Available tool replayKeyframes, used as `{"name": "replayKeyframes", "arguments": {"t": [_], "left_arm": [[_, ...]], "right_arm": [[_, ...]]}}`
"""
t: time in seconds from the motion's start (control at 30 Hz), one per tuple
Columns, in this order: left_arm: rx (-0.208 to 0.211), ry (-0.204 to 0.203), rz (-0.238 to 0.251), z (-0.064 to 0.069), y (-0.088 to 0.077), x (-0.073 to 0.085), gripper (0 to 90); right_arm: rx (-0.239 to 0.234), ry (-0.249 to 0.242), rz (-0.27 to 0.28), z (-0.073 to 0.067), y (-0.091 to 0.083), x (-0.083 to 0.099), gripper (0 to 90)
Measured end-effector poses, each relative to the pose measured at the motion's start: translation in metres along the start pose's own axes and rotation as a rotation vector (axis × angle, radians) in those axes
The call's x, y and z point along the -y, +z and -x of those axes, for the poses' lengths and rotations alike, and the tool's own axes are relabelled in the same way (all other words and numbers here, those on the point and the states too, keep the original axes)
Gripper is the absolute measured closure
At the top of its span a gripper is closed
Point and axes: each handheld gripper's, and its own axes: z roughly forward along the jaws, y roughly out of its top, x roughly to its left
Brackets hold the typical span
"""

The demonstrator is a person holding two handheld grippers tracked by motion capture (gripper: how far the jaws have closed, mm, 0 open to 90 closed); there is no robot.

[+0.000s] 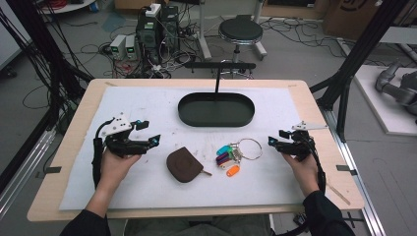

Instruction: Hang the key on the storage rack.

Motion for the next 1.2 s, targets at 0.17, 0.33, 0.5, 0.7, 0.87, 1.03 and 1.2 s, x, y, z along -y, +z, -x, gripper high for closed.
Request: {"name": "replayKeyframes", "arguments": {"t": [0.17, 0.33, 0.5, 0.7, 0.87, 1.03, 1.2], "left_arm": [[-0.007, 0.003, -0.010, -0.001, 0.000, 0.001, 29.2], [-0.011, 0.003, -0.014, -0.001, 0.000, 0.001, 29.2], [-0.016, 0.007, -0.022, -0.001, 0.001, 0.002, 29.2], [-0.013, 0.008, -0.029, 0.000, 0.002, 0.002, 28.7], [-0.013, 0.018, -0.044, 0.001, 0.004, 0.002, 28.7], [-0.025, 0.020, -0.055, 0.001, 0.005, 0.003, 28.7], [-0.027, 0.022, -0.057, 0.002, 0.005, 0.003, 28.7]], "right_arm": [[-0.007, 0.011, -0.015, 0.000, 0.005, 0.001, 42.1], [-0.021, 0.027, -0.038, -0.002, 0.012, 0.003, 48.0], [-0.021, 0.019, -0.082, -0.005, 0.020, 0.005, 53.6], [-0.031, 0.002, -0.125, -0.010, 0.030, 0.006, 59.7], [-0.025, -0.043, -0.155, -0.017, 0.037, 0.006, 63.4], [0.024, -0.089, -0.173, -0.024, 0.040, 0.005, 67.6], [0.060, -0.165, -0.172, -0.035, 0.040, 0.006, 79.2]]}}
